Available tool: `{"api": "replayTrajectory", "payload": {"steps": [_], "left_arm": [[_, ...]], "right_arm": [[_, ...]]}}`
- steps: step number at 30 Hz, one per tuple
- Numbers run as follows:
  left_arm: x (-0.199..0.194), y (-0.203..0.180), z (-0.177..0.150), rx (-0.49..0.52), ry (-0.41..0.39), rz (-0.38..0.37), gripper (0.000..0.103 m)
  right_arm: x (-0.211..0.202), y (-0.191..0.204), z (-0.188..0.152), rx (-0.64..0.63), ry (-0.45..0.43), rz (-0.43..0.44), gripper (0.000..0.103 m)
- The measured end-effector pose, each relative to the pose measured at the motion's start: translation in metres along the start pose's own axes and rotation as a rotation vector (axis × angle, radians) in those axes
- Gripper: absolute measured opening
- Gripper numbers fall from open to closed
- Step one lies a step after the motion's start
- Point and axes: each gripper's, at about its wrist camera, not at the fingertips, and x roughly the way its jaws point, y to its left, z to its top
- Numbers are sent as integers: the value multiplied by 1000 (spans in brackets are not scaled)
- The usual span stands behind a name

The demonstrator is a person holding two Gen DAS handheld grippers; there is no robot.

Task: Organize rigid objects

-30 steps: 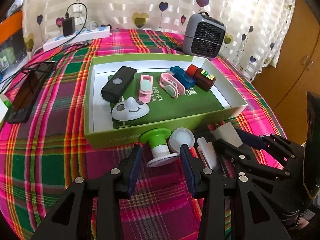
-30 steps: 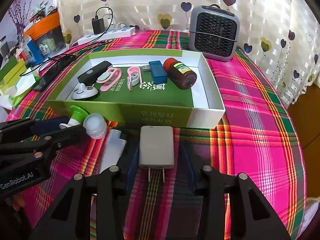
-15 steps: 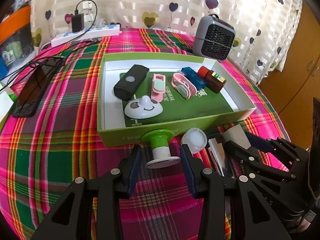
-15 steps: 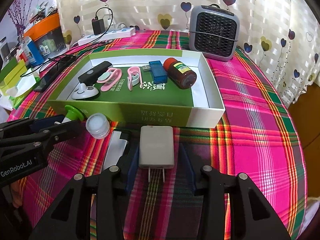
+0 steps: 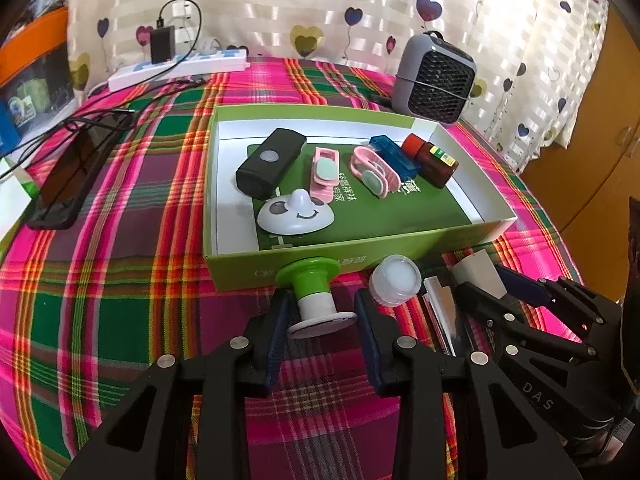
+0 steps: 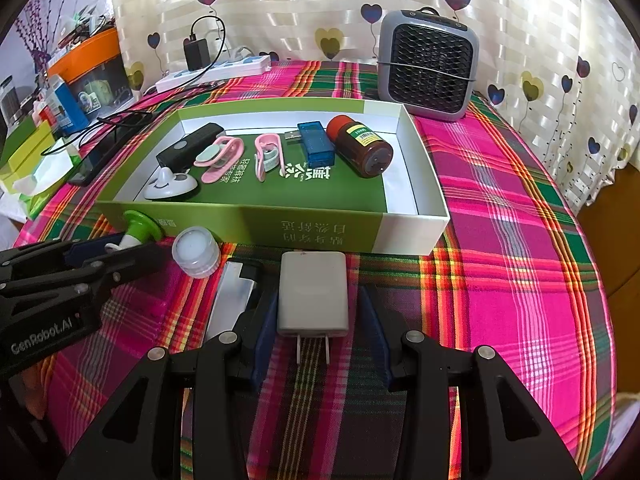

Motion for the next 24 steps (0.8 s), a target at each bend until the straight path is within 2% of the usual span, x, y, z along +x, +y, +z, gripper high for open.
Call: {"api": "replayTrajectory", "payload": {"steps": [24], "left_arm": [[-3,1,-3,-2,-9,8,32]], "right_arm": [[-1,-2,0,7,-2,0,34]]}}
